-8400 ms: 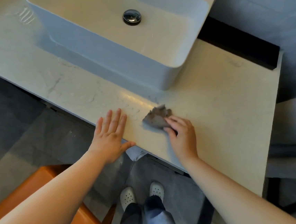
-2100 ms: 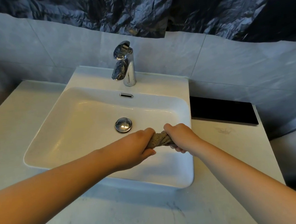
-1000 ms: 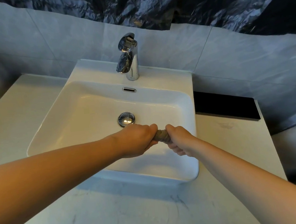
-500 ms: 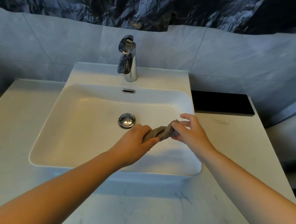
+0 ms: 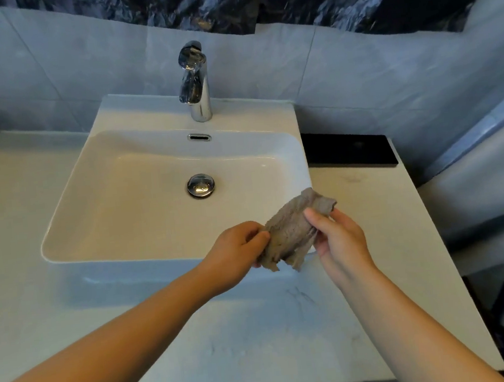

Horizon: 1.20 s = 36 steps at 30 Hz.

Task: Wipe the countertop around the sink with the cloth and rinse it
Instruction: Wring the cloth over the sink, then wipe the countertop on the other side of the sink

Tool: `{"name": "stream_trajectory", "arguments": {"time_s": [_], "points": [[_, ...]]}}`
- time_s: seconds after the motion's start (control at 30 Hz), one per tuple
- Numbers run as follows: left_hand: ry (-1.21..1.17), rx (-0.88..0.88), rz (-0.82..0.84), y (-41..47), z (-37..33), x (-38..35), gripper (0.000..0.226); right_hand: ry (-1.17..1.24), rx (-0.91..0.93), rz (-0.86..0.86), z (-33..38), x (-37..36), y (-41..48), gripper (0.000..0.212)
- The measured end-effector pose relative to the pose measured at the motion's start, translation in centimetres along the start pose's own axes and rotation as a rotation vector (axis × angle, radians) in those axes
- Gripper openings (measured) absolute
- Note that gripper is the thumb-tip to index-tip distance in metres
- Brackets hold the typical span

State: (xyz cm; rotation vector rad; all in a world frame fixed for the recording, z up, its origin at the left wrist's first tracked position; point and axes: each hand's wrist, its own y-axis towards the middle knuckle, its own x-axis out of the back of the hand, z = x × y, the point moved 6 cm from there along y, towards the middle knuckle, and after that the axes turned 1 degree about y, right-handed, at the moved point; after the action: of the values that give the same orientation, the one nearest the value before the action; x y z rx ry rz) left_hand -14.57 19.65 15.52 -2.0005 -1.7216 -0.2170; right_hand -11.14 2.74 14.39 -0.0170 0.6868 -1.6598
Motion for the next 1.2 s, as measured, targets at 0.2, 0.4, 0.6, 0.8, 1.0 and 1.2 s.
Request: {"name": "stream_trajectory", "arguments": {"time_s": [0.2, 0.4, 0.6, 0.8, 1.0, 1.2], "points": [[-0.134, 0.026, 0.036, -4.4, -0.4, -3.7, 0.019, -0.073, -0.181, 0.129, -2.7, 3.1, -2.8, 0.033], [0.254, 0.122, -0.031, -8.6, 2.5, -7.3, 0.037, -0.642, 0.314, 0.024, -0.1, 9.3, -5.4, 0.016], [0.596, 0.221, -0.070, -12.9, 8.5, -7.7, 0.040, -1.103, 0.456, -0.027, -2.4, 15.1, -5.5, 0.024], [0.739, 0.289, -0.025, -15.0, 13.3, -7.4, 0.049, -1.248, 0.472, -0.037, -5.3, 17.1, -2.5, 0.022], [0.798, 0.249, -0.019, -14.4, 16.3, -7.0, 0.060, -1.329, 0.518, -0.100, -8.4, 17.0, -0.1, 0.034], [0.906, 0.207, 0.002, -13.1, 18.6, -6.6, 0.072, -1.349, 0.508, -0.348, -9.5, 19.1, 1.7, 0.031]]}}
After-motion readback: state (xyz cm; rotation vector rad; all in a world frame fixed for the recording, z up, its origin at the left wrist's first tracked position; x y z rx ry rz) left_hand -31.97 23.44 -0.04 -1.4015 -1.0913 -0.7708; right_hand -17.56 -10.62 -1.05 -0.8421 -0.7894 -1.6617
